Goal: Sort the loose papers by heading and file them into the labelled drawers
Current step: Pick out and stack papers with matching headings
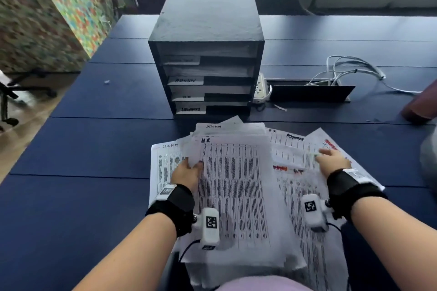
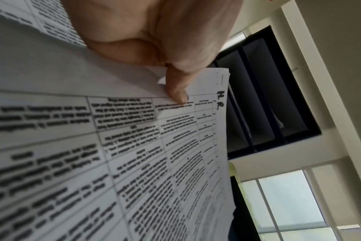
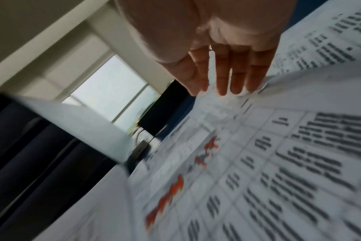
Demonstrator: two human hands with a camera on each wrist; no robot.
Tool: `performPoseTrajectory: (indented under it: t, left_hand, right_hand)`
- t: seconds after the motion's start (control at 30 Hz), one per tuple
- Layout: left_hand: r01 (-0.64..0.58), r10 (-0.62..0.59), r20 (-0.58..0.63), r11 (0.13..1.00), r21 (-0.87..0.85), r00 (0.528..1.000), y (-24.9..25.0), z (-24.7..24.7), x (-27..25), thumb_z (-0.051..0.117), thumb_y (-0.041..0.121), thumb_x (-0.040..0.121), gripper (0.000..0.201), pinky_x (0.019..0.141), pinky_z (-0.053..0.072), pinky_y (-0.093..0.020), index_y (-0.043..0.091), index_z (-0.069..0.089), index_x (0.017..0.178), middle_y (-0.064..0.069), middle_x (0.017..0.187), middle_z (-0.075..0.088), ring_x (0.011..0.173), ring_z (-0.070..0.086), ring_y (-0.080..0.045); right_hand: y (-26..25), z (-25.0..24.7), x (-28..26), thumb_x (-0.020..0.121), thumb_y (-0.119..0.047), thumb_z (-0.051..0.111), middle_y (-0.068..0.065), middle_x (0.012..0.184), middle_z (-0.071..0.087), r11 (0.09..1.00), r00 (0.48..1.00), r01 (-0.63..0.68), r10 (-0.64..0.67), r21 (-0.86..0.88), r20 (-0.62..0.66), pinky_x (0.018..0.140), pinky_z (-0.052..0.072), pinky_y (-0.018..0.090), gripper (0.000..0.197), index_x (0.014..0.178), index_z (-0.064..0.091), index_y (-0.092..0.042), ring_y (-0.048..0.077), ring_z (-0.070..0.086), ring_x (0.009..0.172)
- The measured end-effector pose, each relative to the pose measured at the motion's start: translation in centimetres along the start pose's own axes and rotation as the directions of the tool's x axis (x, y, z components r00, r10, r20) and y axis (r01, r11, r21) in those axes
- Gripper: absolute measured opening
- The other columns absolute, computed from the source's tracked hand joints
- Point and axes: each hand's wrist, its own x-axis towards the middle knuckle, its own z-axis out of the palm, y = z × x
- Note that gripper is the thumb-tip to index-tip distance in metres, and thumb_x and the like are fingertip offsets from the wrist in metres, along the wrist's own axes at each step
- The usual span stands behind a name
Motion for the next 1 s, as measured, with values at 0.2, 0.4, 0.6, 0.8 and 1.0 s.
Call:
performPoseTrajectory:
  t: [0.2, 0.4, 0.6, 0.8, 1.0]
  left_hand:
    - [0.007, -0.008, -0.027, 0.999, -0.039, 1.0, -0.4, -0.5, 0.9, 0.051, 0.03, 0.095, 0.019, 0.087, 0.042, -0.026, 0.018, 0.059, 0.108, 0.001, 0.105, 0.065, 0.097, 0.058, -0.02]
    - [0.037, -0.046, 0.093, 0.995, 0.094, 0.995, -1.1, -0.4, 2.0, 0.055, 0.03, 0.092, 0.047, 0.101, 0.045, -0.044, 0.014, 0.044, 0.135, -0.004, 0.125, 0.06, 0.111, 0.058, -0.025]
    - [-0.01, 0.006, 0.082, 0.999, 0.05, 0.997, -0.6, -0.8, 1.3, 0.052, 0.018, 0.094, 0.025, 0.093, 0.049, -0.039, 0.016, 0.053, 0.119, -0.002, 0.109, 0.065, 0.098, 0.062, -0.024]
    - [-0.06, 0.057, 0.086, 0.998, 0.033, 0.995, -0.9, -1.2, 1.1, 0.051, 0.013, 0.095, 0.025, 0.092, 0.049, -0.038, 0.015, 0.052, 0.12, -0.002, 0.106, 0.064, 0.095, 0.061, -0.025]
    - [-0.064, 0.064, 0.089, 0.998, 0.002, 0.994, -1.4, -2.0, 0.8, 0.049, 0.006, 0.095, 0.026, 0.084, 0.042, -0.031, 0.018, 0.054, 0.118, 0.001, 0.102, 0.061, 0.09, 0.056, -0.021]
  right_hand:
    - [3.8, 0.8, 7.3, 0.057, -0.034, 0.083, 0.018, 0.117, 0.06, 0.977, 0.976, -0.211, 0.21, 0.015, 0.066, 0.094, 0.047, 0.04, 0.079, 0.122, 0.055, 0.001, 0.035, 0.059, 0.105]
    - [1.5, 0.7, 5.1, 0.078, -0.029, 0.072, 0.019, 0.107, 0.06, 0.961, 0.953, -0.259, 0.271, -0.098, 0.136, 0.085, 0.049, 0.041, 0.047, 0.114, 0.057, -0.002, 0.035, 0.059, 0.099]
    - [0.1, 0.4, 2.8, 0.082, -0.024, 0.069, 0.014, 0.101, 0.065, 0.973, 0.983, -0.128, 0.15, -0.191, 0.103, 0.087, 0.05, 0.038, 0.033, 0.107, 0.063, -0.003, 0.03, 0.061, 0.097]
    - [0.4, -1.4, 1.1, 0.084, -0.019, 0.066, 0.011, 0.089, 0.056, 0.98, 0.959, -0.16, 0.183, -0.121, 0.215, 0.057, 0.035, 0.03, 0.022, 0.101, 0.058, -0.006, 0.025, 0.05, 0.081]
    - [-0.1, -2.3, 0.3, 0.079, -0.011, 0.07, 0.008, 0.086, 0.07, 0.984, 0.99, 0.117, -0.106, 0.135, -0.088, 0.082, 0.052, 0.037, 0.004, 0.077, 0.067, -0.014, 0.025, 0.063, 0.082]
